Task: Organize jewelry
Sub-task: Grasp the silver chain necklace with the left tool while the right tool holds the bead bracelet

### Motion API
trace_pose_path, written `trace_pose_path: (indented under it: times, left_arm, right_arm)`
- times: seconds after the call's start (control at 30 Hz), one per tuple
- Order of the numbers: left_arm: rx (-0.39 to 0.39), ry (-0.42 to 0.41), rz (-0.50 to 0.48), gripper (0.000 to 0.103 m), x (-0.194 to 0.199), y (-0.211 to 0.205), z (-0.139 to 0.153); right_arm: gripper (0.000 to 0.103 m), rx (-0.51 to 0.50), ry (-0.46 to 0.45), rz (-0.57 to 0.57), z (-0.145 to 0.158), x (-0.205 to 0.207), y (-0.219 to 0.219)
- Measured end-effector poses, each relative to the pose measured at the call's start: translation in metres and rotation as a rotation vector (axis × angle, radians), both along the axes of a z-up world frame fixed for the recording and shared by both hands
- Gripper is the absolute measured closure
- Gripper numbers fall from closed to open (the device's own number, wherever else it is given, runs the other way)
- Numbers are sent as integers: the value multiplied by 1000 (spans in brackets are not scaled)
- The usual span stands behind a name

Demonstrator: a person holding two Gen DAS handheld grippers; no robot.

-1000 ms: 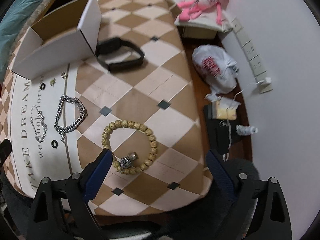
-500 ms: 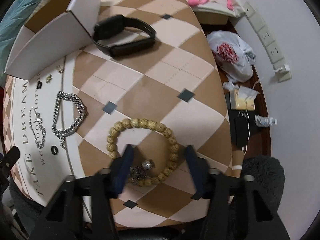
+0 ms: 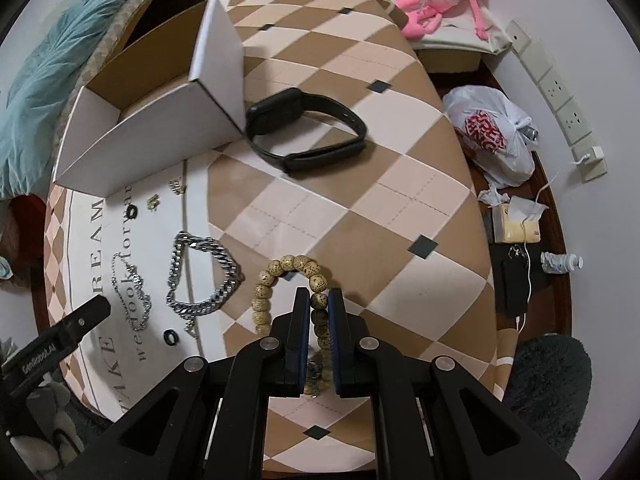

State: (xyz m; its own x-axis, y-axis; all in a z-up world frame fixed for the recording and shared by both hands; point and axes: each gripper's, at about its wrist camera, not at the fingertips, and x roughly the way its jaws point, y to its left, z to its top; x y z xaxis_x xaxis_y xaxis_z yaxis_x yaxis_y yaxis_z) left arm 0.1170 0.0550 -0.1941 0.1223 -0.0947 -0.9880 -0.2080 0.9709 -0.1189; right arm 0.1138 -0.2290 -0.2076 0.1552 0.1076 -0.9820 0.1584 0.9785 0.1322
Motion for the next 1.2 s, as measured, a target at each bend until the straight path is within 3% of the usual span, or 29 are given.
trace_pose_path:
  times: [0.03, 0.17, 0.27, 0.3, 0.33, 0.5, 0.87, 0.93, 1.07, 1.17, 1.2]
  left_arm:
    - [-6, 9, -17, 29, 3, -4, -4]
    - [59, -23, -105, 40, 7, -20, -7]
    - [103, -72, -173, 76, 6, -30, -4]
    - [100, -73, -180, 98, 5, -30, -4]
    - [76, -67, -180, 102, 5, -28, -4]
    - [-4, -94, -142, 103, -5, -5, 0]
    - [-77, -180, -128, 103, -36, 27, 37]
    - [-141, -184, -122, 102, -40, 26, 46]
    - [-131, -130, -103, 97, -8, -29, 31]
    - [-100, -102, -104, 91, 2, -43, 18]
    - [-84, -90, -112, 83, 4, -48, 14]
  right_arm:
    - [94, 2, 2, -2, -2, 0, -3]
    - [94, -2, 7, 1, -5, -1, -7]
    - [94, 10, 3, -7, -4, -1, -7]
    - [94, 16, 0, -9, -3, -2, -7]
    - [94, 19, -4, -9, -3, -2, -10]
    - [94, 49, -26, -2, 7, -6, -9]
    - [94, 111, -81, 21, 37, -17, 0]
    - [94, 104, -94, 28, 42, -16, 2]
    - [94, 84, -91, 21, 39, -13, 1]
    - [94, 68, -81, 3, 31, -12, -6]
    - [94, 63, -77, -6, 29, -12, -9]
